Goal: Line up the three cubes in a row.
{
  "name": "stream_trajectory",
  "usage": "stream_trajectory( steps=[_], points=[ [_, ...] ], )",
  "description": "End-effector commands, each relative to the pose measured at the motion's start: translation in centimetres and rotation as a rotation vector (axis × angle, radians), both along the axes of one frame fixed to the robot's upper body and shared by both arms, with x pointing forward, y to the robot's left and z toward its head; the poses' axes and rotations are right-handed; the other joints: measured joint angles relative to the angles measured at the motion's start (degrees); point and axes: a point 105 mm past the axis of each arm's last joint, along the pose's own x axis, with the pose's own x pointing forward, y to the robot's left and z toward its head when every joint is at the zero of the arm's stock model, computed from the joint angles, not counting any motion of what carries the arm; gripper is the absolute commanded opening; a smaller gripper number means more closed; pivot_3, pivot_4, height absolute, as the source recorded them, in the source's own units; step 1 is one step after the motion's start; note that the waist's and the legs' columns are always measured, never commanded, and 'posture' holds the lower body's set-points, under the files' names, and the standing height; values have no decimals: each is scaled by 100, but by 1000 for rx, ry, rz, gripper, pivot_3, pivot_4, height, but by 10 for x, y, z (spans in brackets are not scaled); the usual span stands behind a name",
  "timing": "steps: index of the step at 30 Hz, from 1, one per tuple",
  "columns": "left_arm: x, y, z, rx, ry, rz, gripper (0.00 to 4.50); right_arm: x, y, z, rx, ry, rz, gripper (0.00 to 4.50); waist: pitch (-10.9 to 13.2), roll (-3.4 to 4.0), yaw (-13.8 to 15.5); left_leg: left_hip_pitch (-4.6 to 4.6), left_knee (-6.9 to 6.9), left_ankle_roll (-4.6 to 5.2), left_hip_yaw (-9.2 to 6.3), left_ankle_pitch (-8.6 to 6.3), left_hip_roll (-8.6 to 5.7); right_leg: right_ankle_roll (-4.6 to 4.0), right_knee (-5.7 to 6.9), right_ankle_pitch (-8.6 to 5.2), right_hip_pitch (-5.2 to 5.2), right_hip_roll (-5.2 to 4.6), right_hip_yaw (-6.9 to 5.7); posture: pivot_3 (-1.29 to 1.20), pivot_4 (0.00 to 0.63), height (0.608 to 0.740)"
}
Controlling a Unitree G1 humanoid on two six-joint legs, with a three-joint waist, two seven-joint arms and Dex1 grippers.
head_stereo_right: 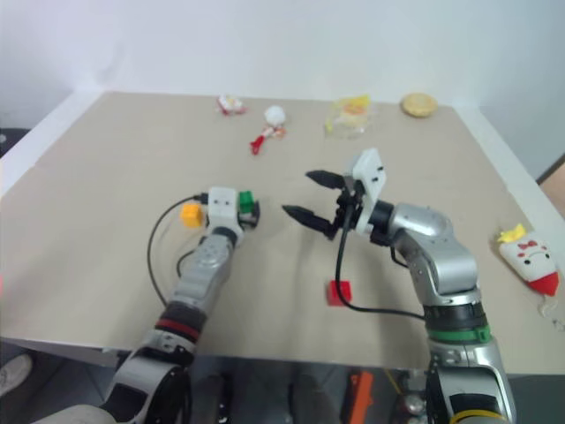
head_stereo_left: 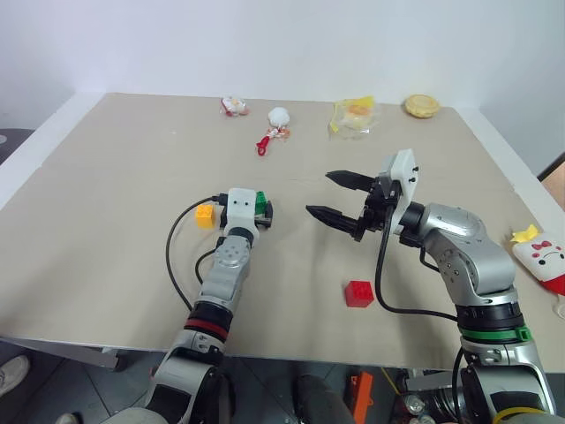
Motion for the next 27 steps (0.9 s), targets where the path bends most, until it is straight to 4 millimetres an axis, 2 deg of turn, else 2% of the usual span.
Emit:
stream_trajectory(
  steps=[1,11,12,19,20,23,25,27],
  points=[
    [0,-5,13,19,-39,22,4477,-5,3,13,10,-58,16,4500,0,-1,0,0,0,0,0,0,0,0,0,0,0,0,0,0,150,740],
    [1,-7,14,13,-35,39,4477,-7,1,13,10,-58,11,4500,0,0,-6,2,-1,0,0,0,0,0,0,0,0,1,0,0,150,740],
    [1,-7,14,11,-36,39,3955,-7,1,13,10,-58,11,4500,0,-1,-6,2,-1,0,0,0,0,0,0,0,0,1,0,0,150,740],
    [2,-5,15,11,-39,43,1510,-7,2,14,12,-59,12,4500,0,0,-6,2,-1,0,0,0,0,0,0,0,0,1,0,0,150,740],
    [2,-5,15,11,-40,43,1314,-6,2,14,12,-59,12,4500,0,0,-6,2,-1,0,0,0,0,-1,0,0,0,1,0,0,150,740],
    [2,-6,15,16,-43,32,1313,-7,2,13,11,-59,13,4500,0,0,-6,2,0,0,0,0,0,-1,0,0,0,1,0,0,150,740],
    [0,-11,19,9,-74,-20,1313,-7,2,13,10,-58,16,4500,0,-1,-6,2,0,0,0,0,0,0,0,0,0,1,0,0,150,740],
    [-5,-20,28,-34,-113,-150,1313,-12,3,12,-2,-55,42,4500,0,0,-4,1,-1,0,1,0,0,-1,0,0,-1,1,0,0,150,740]
  ],
)
